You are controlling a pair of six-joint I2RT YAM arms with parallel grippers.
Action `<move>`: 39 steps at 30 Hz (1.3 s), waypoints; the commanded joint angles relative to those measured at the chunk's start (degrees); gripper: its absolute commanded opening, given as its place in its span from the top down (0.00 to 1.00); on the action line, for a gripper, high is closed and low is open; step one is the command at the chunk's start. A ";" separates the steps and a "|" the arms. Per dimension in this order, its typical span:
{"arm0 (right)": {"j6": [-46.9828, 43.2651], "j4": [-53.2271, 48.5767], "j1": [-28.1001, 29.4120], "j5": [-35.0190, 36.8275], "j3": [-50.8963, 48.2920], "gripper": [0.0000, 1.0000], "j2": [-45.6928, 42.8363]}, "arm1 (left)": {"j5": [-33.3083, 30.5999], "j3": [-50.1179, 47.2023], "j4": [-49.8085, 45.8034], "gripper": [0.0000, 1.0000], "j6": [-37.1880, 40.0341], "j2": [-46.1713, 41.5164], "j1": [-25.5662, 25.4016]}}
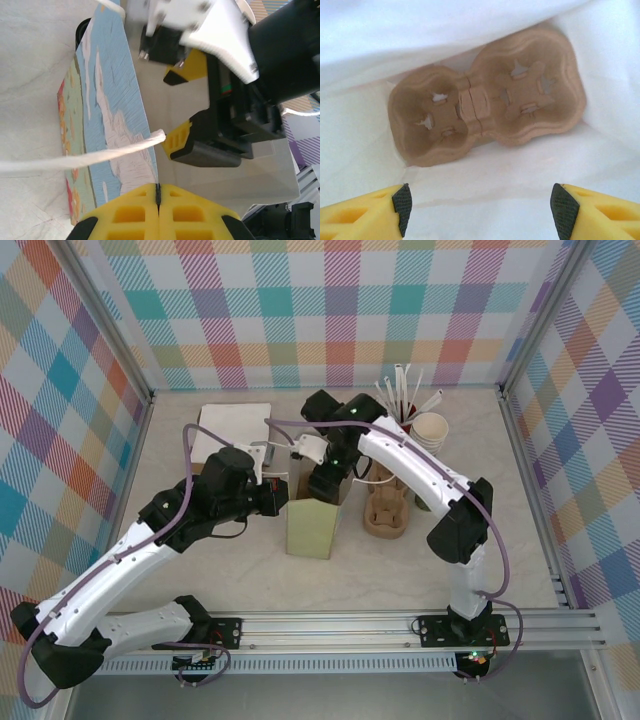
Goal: Pack the takeout coffee
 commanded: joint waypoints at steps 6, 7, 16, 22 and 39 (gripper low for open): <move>3.77 1.42 -1.85 -4.33 9.15 0.16 -6.05 | -3.67 -1.10 -1.87 1.00 -1.23 -2.38 -0.89; 4.11 1.92 -2.10 -4.45 9.50 0.15 -6.83 | -3.88 -1.29 -1.98 1.00 -1.44 -2.41 -0.83; 10.01 3.41 -4.48 -1.01 10.36 0.08 -14.34 | -6.59 -3.22 0.25 1.00 -4.68 -4.31 -0.88; 15.68 13.28 -7.65 1.11 -3.42 0.00 -26.14 | -7.61 -3.63 0.23 0.98 -5.19 -4.64 -0.87; 32.23 23.71 -19.98 4.50 -42.84 0.00 -49.57 | -11.12 -4.79 -2.61 0.66 -5.58 -5.62 -0.86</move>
